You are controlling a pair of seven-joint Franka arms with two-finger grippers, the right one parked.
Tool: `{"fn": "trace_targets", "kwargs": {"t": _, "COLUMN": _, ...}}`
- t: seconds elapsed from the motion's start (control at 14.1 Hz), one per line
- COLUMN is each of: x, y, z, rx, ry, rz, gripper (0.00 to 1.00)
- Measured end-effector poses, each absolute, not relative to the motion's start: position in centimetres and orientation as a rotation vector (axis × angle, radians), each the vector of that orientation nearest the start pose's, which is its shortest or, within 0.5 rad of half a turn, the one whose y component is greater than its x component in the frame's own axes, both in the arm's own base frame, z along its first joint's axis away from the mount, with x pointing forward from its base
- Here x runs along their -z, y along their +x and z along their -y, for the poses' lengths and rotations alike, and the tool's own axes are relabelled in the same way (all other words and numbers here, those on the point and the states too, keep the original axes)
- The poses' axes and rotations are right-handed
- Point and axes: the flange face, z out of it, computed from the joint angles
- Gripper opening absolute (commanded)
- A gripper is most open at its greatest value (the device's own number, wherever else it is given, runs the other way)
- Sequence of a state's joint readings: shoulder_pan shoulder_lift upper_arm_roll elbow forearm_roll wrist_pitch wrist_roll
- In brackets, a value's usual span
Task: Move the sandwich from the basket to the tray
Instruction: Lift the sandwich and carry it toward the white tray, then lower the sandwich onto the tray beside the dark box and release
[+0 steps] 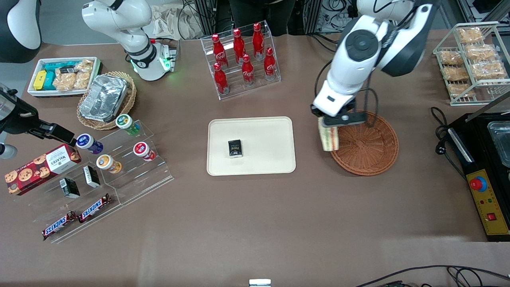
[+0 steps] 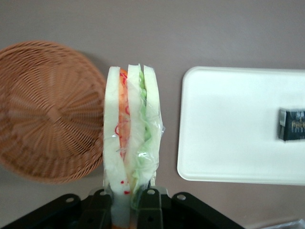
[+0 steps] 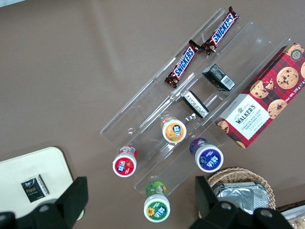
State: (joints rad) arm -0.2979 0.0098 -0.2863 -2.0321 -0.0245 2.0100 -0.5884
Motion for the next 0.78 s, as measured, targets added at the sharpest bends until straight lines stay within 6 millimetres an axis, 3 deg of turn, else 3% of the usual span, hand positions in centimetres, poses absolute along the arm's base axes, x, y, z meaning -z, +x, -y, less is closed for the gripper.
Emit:
{"fn": "trace_targets", "kwargs": {"t": 0.21, "x": -38.7, "y": 45.0, "z": 32.9, "rx": -0.014, "ry": -3.184, "rz": -0.094, "gripper": 0.00}}
{"fn": "trace_targets", "kwargs": {"t": 0.43, "x": -33.1, "y": 41.9, "z": 35.5, "rx": 0.043, "ry": -3.206, "rz": -0.062, "gripper": 0.00}}
{"fn": "trace_targets", "kwargs": {"t": 0.57, "x": -30.7, "y": 40.5, "z": 37.4, "rx": 0.069, "ry": -3.191, "rz": -0.017, "gripper": 0.00}}
{"fn": "trace_targets", "kwargs": {"t": 0.78, "x": -27.8, "y": 40.1, "z": 39.0, "rx": 0.113, "ry": -3.202, "rz": 0.063, "gripper": 0.00}}
